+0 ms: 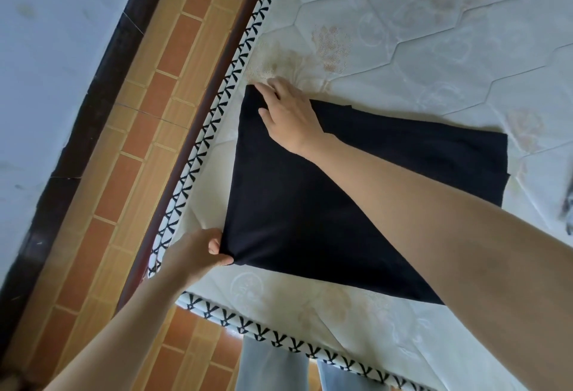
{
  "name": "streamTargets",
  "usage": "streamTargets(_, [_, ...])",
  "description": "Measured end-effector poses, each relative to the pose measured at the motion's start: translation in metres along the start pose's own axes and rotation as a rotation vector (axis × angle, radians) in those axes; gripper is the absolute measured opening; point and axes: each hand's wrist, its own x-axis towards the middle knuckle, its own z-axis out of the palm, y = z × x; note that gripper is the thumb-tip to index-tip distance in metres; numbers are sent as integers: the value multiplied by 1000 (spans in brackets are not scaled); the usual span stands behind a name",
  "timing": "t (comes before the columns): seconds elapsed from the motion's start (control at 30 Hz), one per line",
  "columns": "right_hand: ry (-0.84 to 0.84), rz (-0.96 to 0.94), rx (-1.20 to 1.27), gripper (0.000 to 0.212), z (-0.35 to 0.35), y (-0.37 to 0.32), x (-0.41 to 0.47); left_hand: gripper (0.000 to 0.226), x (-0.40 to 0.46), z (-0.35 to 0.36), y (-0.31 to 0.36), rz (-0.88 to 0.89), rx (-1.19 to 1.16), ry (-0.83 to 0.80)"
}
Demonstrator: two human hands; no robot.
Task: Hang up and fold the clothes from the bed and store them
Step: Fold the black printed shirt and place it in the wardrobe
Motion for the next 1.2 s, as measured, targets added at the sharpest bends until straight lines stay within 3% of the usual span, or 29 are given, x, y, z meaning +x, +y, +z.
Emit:
streamTargets(0.13, [64,98,51,49,-2,23,-55,39,-3,-2,17,-69,190,9])
streamTargets(0.3, [32,342,43,51,-12,74,-141,40,-1,-6,34,-153,292,-9])
streamTargets(0.47, [100,662,109,51,-15,112,-239,38,-1,-11,25,-179,-84,-109])
streamTargets(0.6, [74,699,93,51,-3,123,-320,29,-9,-5,28,-128,-302,-28])
streamTargets(0.73, [122,716,88,51,8,117,-376,43,-20,9,30,-172,-460,-5])
streamTargets(0.83, [253,974,155,53,10,111,-395,47,-23,16,30,-204,-493,31])
streamTargets(0.93, [284,1197,256,49,9,113,-400,36,-26,22,37,-108,-248,212])
streamTargets(1.0, [273,1198,266,46,7,116,-398,42,-26,26,43,4,36,421])
streamTargets(1.07, [265,1181,270,46,3,119,-390,55,-26,34,58,118,165,568])
streamTargets(1.2, [242,1208,299,49,-7,131,-368,70,-19,55,106,408,411,629])
